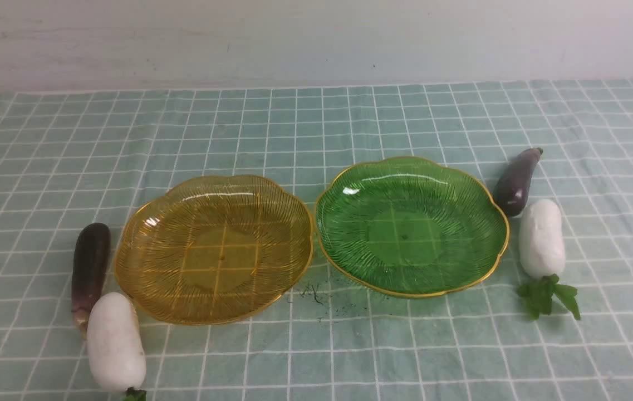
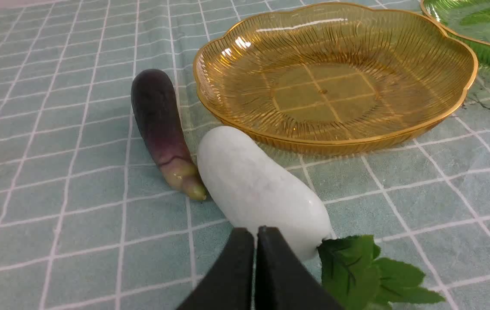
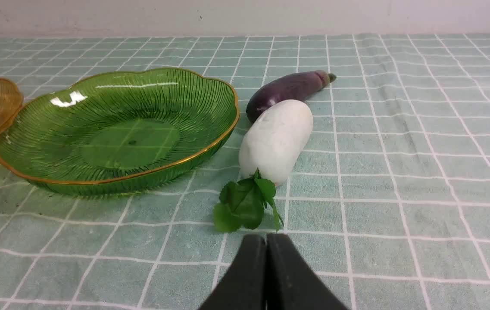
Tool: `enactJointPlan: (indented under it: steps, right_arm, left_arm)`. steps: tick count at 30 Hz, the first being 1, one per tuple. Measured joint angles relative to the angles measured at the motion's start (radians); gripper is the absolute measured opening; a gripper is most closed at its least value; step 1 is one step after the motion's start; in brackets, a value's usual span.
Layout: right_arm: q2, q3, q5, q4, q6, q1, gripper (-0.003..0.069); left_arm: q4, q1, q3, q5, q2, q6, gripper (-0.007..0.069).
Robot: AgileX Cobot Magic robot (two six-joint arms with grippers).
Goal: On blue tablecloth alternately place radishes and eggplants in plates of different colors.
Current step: 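Pick up the white radish and place it in the left plate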
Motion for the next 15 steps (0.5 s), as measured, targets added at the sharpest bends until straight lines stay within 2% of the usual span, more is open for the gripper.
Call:
enactJointPlan:
  steps: [15]
  right_arm:
    - [0.000, 0.000, 0.000, 0.000, 0.000, 0.000, -0.0013]
  left_arm:
    - [0.015, 0.000, 0.001, -0.007, 0.000, 0.000, -0.0008]
